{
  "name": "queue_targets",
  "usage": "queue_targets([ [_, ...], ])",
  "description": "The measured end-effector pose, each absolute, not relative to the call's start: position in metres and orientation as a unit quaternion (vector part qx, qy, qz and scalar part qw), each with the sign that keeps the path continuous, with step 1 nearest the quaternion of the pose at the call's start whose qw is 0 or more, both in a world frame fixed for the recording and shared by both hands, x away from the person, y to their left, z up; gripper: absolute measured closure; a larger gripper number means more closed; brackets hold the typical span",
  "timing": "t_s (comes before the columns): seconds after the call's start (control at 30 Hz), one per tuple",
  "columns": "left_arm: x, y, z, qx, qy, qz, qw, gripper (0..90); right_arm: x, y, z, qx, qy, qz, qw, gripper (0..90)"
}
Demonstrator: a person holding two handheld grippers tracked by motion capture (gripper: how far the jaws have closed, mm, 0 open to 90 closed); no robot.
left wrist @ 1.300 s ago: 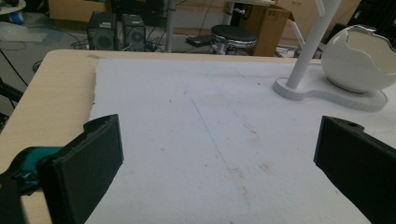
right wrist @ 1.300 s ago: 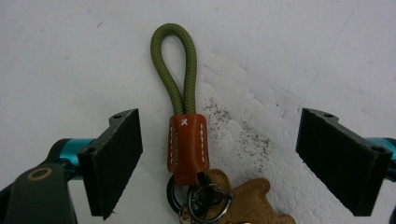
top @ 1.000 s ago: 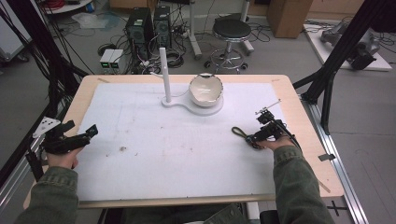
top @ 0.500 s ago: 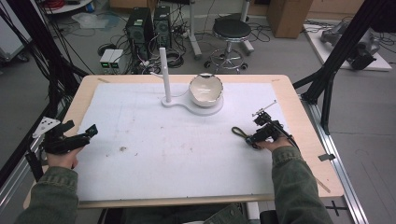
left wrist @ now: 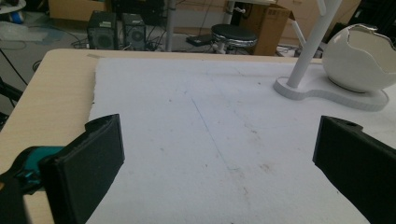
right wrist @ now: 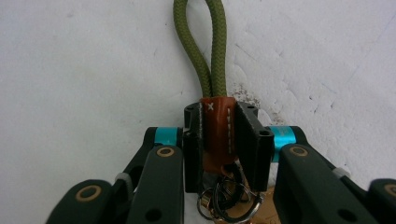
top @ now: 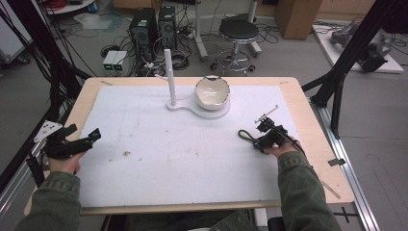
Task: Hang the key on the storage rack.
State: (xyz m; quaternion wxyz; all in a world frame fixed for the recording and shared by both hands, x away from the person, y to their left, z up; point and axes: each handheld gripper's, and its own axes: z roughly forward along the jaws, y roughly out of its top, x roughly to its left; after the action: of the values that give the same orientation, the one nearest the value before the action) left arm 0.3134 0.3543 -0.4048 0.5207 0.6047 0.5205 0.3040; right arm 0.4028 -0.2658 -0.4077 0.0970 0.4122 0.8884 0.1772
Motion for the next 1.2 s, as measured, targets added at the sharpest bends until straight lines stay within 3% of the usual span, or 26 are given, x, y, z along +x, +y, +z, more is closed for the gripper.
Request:
queue_targets([
  [0.43, 0.312, 0.354, -0.404, 0.606, 0.520, 0.304, 0.519, 2.4, 0.401, -0.271, -0.402, 0.418, 0.882, 0.195, 0.092, 76.8],
  [1.2, 0.312, 0.355, -0.404, 0.605, 0.520, 0.305, 0.521, 2.4, 0.400, -0.276, -0.339, 0.433, 0.850, 0.277, 0.118, 76.8],
])
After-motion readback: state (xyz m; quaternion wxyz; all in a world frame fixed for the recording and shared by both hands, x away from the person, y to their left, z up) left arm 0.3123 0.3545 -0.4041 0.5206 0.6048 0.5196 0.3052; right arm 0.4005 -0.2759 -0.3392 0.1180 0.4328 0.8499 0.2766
